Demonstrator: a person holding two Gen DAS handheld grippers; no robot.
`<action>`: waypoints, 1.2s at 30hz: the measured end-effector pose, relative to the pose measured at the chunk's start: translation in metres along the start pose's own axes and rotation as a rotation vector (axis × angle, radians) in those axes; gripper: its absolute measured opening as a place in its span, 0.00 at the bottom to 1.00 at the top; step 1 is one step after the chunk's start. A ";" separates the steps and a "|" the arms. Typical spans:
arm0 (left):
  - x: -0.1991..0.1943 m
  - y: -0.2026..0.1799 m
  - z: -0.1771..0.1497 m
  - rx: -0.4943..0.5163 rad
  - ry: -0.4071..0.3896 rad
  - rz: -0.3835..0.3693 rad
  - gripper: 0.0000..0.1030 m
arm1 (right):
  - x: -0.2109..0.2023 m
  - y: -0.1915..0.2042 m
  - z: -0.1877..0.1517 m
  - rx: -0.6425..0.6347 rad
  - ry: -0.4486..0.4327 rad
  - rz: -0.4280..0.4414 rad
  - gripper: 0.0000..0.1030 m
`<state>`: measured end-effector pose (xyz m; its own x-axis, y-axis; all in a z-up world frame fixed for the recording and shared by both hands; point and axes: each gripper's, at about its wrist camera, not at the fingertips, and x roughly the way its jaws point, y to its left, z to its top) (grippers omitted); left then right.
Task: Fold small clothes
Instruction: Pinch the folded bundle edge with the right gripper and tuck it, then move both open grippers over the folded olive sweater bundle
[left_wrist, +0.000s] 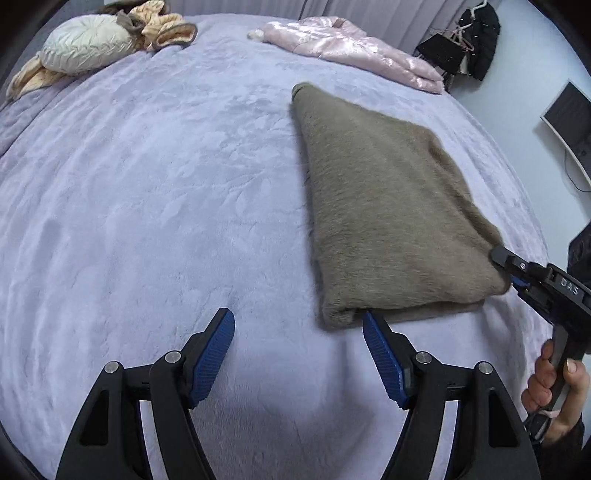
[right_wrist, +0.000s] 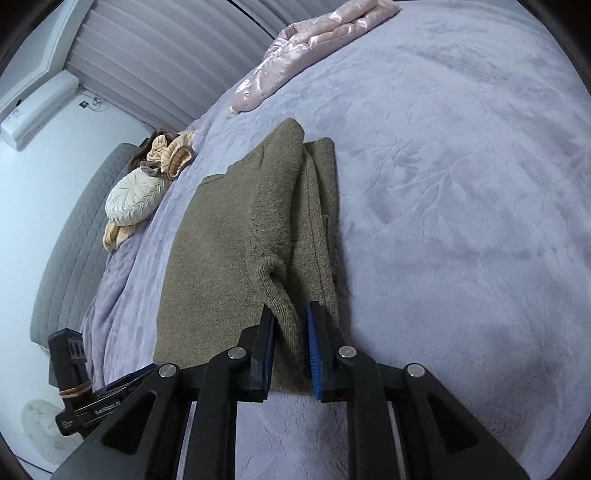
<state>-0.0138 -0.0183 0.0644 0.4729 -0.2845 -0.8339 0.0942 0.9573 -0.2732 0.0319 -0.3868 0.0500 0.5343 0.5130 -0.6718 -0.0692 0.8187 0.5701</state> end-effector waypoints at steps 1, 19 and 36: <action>-0.011 -0.005 0.001 0.023 -0.022 -0.014 0.72 | -0.006 0.004 0.004 -0.015 -0.021 0.007 0.33; 0.067 -0.103 0.073 0.195 0.003 0.056 0.72 | 0.108 0.023 0.131 -0.180 0.104 -0.042 0.14; 0.050 -0.107 0.073 0.226 -0.019 0.090 0.72 | 0.074 0.065 0.110 -0.269 0.086 0.117 0.64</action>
<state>0.0636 -0.1309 0.0873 0.5044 -0.1984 -0.8404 0.2437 0.9664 -0.0819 0.1593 -0.3240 0.0895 0.4369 0.6181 -0.6535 -0.3529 0.7861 0.5075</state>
